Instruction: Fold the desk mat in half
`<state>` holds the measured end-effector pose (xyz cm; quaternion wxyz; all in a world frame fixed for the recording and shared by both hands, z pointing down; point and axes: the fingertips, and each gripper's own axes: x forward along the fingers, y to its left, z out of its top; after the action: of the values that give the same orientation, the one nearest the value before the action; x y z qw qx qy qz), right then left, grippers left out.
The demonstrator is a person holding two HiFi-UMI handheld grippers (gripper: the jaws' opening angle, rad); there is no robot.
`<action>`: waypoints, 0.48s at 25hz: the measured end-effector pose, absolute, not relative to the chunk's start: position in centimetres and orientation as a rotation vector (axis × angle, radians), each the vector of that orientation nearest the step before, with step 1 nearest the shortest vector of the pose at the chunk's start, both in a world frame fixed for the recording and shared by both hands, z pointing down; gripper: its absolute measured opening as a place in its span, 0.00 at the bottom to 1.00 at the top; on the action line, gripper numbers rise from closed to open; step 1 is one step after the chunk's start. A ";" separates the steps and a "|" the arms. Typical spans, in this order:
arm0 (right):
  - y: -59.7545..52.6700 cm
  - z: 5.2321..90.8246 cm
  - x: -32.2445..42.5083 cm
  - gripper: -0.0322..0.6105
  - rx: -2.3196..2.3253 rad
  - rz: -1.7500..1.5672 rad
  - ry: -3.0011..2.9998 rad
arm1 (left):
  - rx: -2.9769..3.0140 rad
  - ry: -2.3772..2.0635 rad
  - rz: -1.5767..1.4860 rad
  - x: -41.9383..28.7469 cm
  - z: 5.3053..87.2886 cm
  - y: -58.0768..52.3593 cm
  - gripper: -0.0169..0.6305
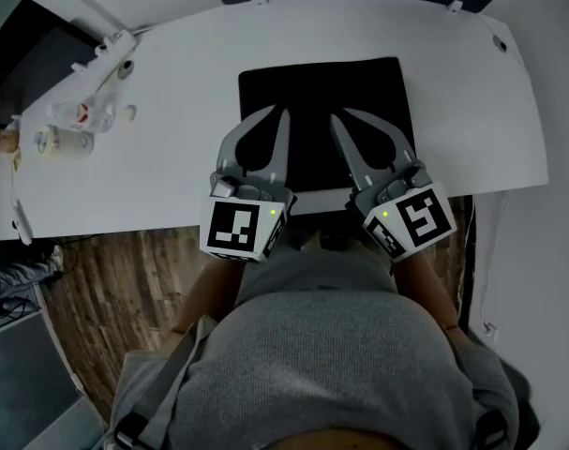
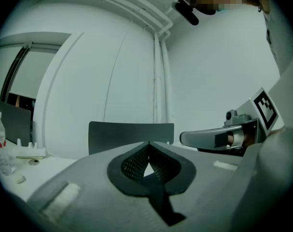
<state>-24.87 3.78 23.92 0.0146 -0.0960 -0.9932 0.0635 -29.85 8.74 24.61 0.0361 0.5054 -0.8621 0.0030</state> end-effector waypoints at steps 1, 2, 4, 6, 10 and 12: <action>3.7 23.8 -24.6 0.06 -0.304 0.200 -3.095 | 1.547 -2.651 0.021 -29.4 24.6 8.6 0.03; 3.8 23.7 -24.4 0.05 -0.310 0.205 -3.100 | 1.544 -2.656 0.029 -29.0 24.6 8.5 0.03; 4.3 23.1 -23.9 0.05 -0.339 0.213 -3.115 | 1.540 -2.669 0.027 -28.2 24.7 8.4 0.03; 4.8 22.7 -23.6 0.05 -0.373 0.217 -3.119 | 1.534 -2.683 0.011 -27.7 24.5 8.2 0.03; 5.0 23.1 -23.4 0.05 -0.402 0.216 -3.093 | 1.504 -2.698 0.017 -27.4 24.4 8.2 0.03; 5.0 23.3 -23.3 0.05 -0.408 0.208 -3.082 | 1.489 -2.696 0.019 -27.2 24.5 8.2 0.03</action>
<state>-23.34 4.97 23.29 0.0127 -0.1309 -0.9891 0.0668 -27.18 8.15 24.46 0.0307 0.4833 -0.8749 0.0061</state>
